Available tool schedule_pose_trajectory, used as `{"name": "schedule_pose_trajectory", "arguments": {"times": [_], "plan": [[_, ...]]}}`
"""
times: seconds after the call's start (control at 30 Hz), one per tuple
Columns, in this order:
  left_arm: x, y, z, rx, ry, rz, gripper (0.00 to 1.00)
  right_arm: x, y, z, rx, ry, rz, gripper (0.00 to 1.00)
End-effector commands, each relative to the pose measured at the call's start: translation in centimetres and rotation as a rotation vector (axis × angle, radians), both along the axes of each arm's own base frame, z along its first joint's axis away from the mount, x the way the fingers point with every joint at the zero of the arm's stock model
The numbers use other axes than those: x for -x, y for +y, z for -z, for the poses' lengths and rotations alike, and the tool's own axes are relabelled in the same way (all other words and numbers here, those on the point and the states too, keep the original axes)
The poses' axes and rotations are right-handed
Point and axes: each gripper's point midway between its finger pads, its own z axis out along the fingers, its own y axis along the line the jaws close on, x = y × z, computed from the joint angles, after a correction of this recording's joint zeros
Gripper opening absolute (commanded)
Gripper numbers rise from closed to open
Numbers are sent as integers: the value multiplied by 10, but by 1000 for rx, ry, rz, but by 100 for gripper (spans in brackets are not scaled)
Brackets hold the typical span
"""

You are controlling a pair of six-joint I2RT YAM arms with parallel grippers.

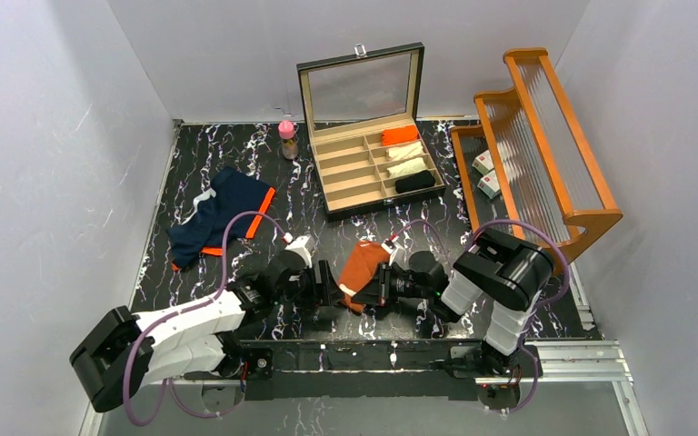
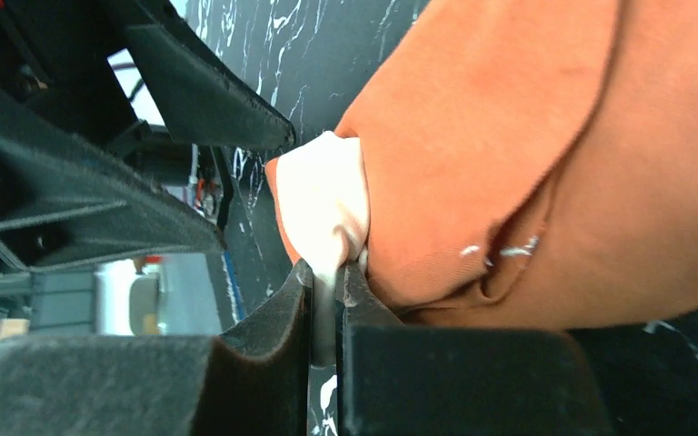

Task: Roll the underwear
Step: Roll the underwear to the center of the board.

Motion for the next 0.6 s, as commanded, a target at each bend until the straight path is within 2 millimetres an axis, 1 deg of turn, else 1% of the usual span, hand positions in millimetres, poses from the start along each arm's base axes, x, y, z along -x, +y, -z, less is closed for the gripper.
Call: {"name": "schedule_pose_trajectory", "arguments": {"times": [0.0,0.1,0.23,0.37,0.47,0.57], "plan": [[-11,-23,-17,86,-69,55,67,-1,-11,10,-11,168,58,5],[-15,-27,-11,96,-52,35,67,-2,-14,14,-15,205,67,9],[-23,-27,-2,124,-4,-76,66,-4,-18,17,-13,222,83,13],[-25,-18,14,131,76,-216,65,-4,-20,20,-8,233,87,15],[-24,-13,24,120,108,-262,61,-5,-20,21,-6,235,86,17],[-25,-11,33,75,129,-277,51,-5,-20,20,-12,232,79,21]]}}
